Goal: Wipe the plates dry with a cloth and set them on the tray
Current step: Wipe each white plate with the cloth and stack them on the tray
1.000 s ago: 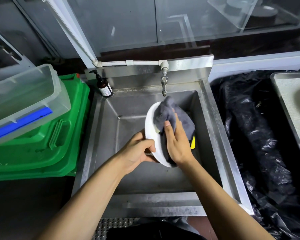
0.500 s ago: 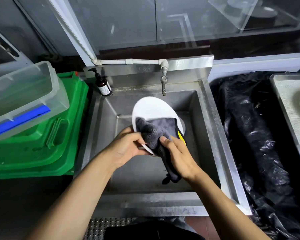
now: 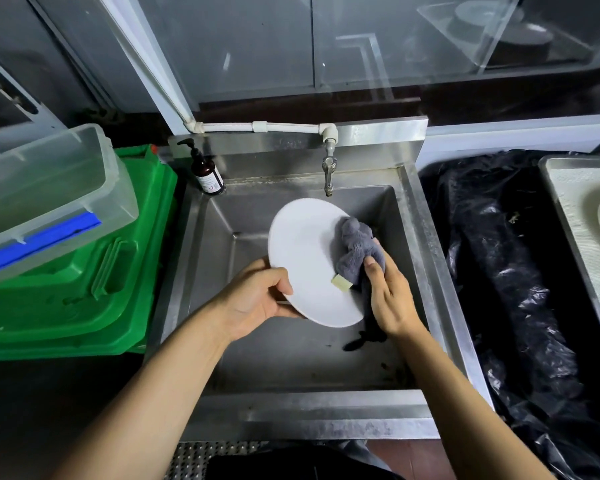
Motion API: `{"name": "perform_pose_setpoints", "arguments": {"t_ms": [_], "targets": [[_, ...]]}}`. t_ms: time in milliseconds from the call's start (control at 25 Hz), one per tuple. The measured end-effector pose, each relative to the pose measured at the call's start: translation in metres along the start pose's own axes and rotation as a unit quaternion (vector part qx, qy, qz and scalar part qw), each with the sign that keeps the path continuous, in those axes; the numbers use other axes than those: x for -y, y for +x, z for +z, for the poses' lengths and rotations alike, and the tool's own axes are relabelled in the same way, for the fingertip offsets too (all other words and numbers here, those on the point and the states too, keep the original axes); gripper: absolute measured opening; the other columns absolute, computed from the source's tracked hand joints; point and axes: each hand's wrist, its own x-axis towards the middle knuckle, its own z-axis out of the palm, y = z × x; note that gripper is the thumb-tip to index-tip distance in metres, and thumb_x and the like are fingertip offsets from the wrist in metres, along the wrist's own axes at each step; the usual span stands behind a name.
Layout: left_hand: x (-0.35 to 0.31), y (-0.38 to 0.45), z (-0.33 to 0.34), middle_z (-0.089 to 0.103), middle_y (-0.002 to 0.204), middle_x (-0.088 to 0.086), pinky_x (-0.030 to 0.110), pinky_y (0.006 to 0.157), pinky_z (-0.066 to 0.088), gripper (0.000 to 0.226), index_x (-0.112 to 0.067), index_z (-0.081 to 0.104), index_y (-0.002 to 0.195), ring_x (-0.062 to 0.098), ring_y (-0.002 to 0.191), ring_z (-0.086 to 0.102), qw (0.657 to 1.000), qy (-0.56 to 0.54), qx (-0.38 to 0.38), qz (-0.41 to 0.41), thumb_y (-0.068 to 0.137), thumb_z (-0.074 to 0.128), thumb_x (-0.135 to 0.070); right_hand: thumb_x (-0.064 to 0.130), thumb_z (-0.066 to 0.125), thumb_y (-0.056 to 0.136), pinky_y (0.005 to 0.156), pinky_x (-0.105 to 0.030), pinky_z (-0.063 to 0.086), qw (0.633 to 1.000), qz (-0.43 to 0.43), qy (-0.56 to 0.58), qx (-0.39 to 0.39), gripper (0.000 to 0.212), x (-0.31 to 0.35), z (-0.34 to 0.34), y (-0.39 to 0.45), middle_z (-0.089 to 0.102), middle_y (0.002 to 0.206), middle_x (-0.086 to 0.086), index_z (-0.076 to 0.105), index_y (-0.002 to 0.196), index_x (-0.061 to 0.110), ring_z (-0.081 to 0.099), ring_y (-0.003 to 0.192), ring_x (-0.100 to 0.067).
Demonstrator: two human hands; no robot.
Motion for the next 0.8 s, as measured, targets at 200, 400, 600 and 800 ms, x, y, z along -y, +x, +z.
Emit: {"name": "perform_pose_setpoints", "arguments": {"t_ms": [200, 400, 600, 800], "targets": [[-0.001, -0.006, 0.006, 0.074, 0.098, 0.016, 0.051, 0.069, 0.059, 0.034, -0.004, 0.067, 0.091, 0.031, 0.081, 0.072, 1.0, 0.014, 0.003, -0.017, 0.062, 0.051, 0.004, 0.048, 0.037, 0.105, 0.114, -0.019, 0.034, 1.0, -0.003, -0.007, 0.009, 0.037, 0.016, -0.003, 0.038, 0.058, 0.14, 0.025, 0.053, 0.139, 0.047, 0.047, 0.134, 0.007], [-0.015, -0.002, 0.004, 0.065, 0.122, 0.028, 0.062, 0.077, 0.058, 0.064, 0.012, 0.053, 0.123, 0.042, 0.104, 0.061, 0.999, -0.022, -0.044, -0.006, 0.059, 0.048, 0.002, 0.035, 0.04, 0.109, 0.109, 0.001, 0.016, 0.994, -0.078, -0.063, 0.039, 0.038, 0.025, 0.005, 0.026, 0.035, 0.134, 0.054, 0.05, 0.145, 0.04, 0.025, 0.134, 0.029], [-0.026, 0.012, -0.004, 0.065, 0.119, 0.024, 0.055, 0.068, 0.06, 0.056, 0.005, 0.057, 0.125, 0.038, 0.095, 0.068, 0.991, -0.107, -0.084, -0.016, 0.076, 0.032, 0.008, 0.033, 0.042, 0.109, 0.106, -0.038, 0.041, 0.973, -0.198, -0.094, 0.073, 0.029, 0.037, 0.023, -0.011, 0.063, 0.127, 0.017, 0.061, 0.127, 0.023, 0.054, 0.123, -0.001], [-0.023, 0.016, -0.005, 0.059, 0.112, 0.022, 0.052, 0.062, 0.06, 0.049, -0.001, 0.054, 0.118, 0.035, 0.085, 0.069, 0.985, -0.142, -0.088, -0.035, 0.075, 0.032, 0.006, 0.031, 0.079, 0.088, 0.082, -0.029, 0.041, 0.92, -0.311, -0.238, 0.008, 0.038, 0.047, 0.026, -0.014, 0.064, 0.105, -0.001, 0.062, 0.116, 0.012, 0.055, 0.095, -0.018]]}}
